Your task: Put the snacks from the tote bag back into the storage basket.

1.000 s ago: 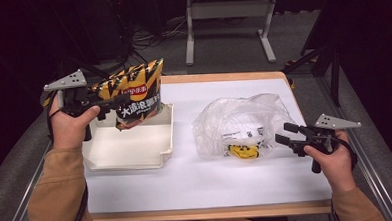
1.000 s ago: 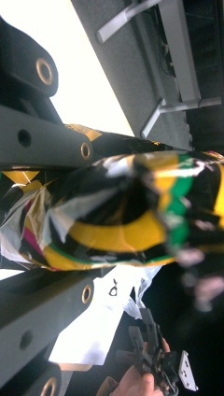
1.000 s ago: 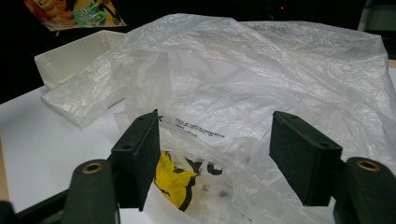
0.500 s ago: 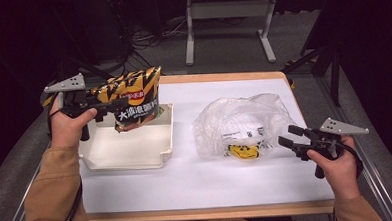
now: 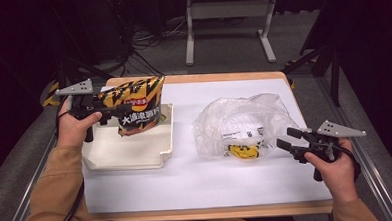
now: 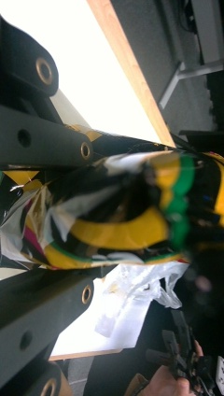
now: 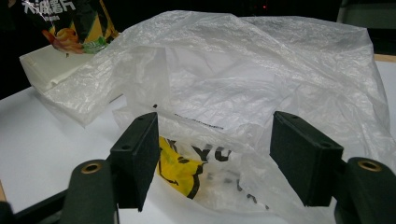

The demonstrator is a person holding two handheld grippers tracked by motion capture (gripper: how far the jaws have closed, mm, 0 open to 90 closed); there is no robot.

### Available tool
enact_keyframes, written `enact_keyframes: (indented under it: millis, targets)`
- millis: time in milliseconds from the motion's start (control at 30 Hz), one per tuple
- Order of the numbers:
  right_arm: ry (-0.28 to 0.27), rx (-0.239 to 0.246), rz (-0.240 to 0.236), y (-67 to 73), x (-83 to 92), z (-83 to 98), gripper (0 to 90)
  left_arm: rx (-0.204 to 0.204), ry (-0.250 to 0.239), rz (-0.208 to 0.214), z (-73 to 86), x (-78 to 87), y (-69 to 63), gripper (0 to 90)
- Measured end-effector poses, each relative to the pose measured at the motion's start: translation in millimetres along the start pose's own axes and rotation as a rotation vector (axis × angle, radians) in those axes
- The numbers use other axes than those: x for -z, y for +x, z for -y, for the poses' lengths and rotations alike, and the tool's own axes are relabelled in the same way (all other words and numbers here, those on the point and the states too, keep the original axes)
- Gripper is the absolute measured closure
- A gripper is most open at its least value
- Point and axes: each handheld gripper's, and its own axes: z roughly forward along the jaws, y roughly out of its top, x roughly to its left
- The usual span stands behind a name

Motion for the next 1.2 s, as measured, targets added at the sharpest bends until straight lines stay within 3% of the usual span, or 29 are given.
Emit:
enact_keyframes:
  millis: [300,400,433,800,1200]
  targets:
    - [0.009,-0.008,0.013,2.0,0.5,3.6,33.8,0.027,-0.008,0.023,11.7,-12.0,8.7,68.0]
    - [0.011,-0.010,0.011,2.4,-0.5,4.1,33.8,0.017,-0.003,0.015,13.5,-14.6,11.3,67.9]
    - [0.011,-0.010,0.010,2.4,-0.6,4.1,33.7,0.037,-0.001,0.011,14.7,-15.0,10.7,67.9]
    - [0.012,-0.003,0.006,4.5,-1.9,3.8,33.6,0.063,-0.002,0.015,22.7,-21.7,16.1,68.0]
    - [0.012,-0.001,0.008,5.2,-1.0,4.2,33.1,0.055,0.039,0.038,24.6,-35.1,19.6,68.3]
